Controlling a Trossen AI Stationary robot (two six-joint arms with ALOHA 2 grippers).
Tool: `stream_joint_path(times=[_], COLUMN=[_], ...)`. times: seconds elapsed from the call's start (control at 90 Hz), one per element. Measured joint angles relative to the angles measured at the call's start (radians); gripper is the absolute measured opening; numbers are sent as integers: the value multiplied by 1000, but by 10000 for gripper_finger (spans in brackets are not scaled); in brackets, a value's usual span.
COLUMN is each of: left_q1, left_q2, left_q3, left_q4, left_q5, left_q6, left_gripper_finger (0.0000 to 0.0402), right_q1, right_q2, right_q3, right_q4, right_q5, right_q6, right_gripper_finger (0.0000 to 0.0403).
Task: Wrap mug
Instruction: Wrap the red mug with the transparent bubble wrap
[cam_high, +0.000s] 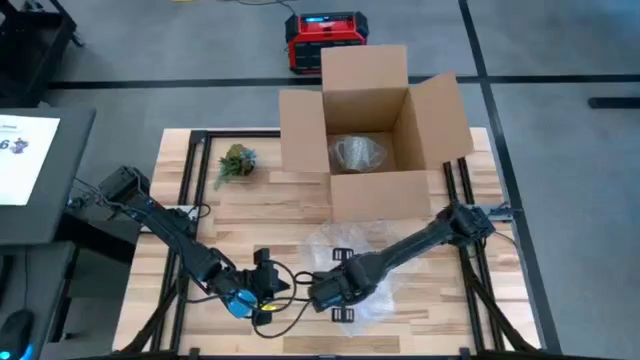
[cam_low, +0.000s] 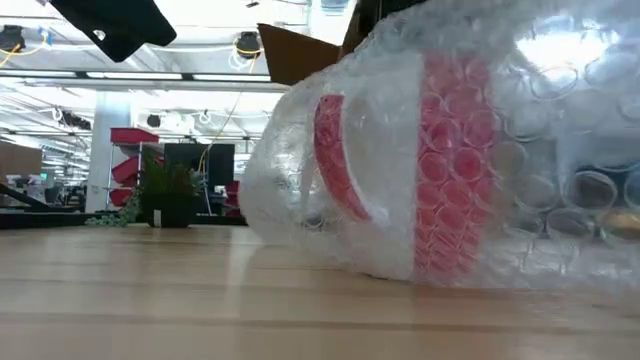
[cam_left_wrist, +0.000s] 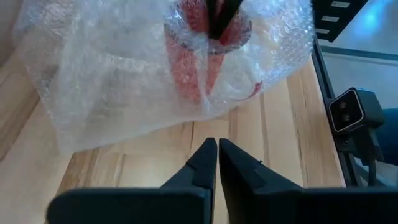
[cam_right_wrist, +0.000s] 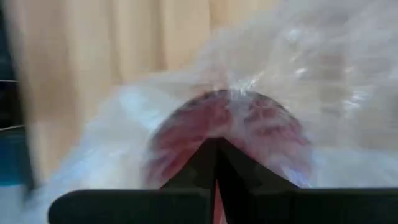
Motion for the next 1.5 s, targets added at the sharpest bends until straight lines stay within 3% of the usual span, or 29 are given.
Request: stream_joint_path(times=[0.1,0.244,0.311,1.022,1.156,1.333,1.5], left_q1=[0,0,0,3,3,3,1], left_q2=[0,0,0,0,0,0,0], left_q3=[0,0,0,0,0,0,0], left_q4=[0,0,-1,-1,-1,-1,-1], left_q5=[0,0,0,-1,-1,-1,0], left_q6=[0,0,-1,-4,-2,-1,-2], left_gripper_finger=[0,0,0,0,0,0,0], right_q1=[16,35,33,-7,-6,16,86], right_q2=[-34,-52,-52,-27,-19,-14,-16], right_q3=[6,7,-4,-371,-316,-129,62], right_q4=[-6,-23,-40,335,290,112,-102], right_q5=[35,262,305,97,75,71,179], right_q6=[4,66,95,82,55,29,46], right_gripper_finger=[0,0,0,0,0,0,0])
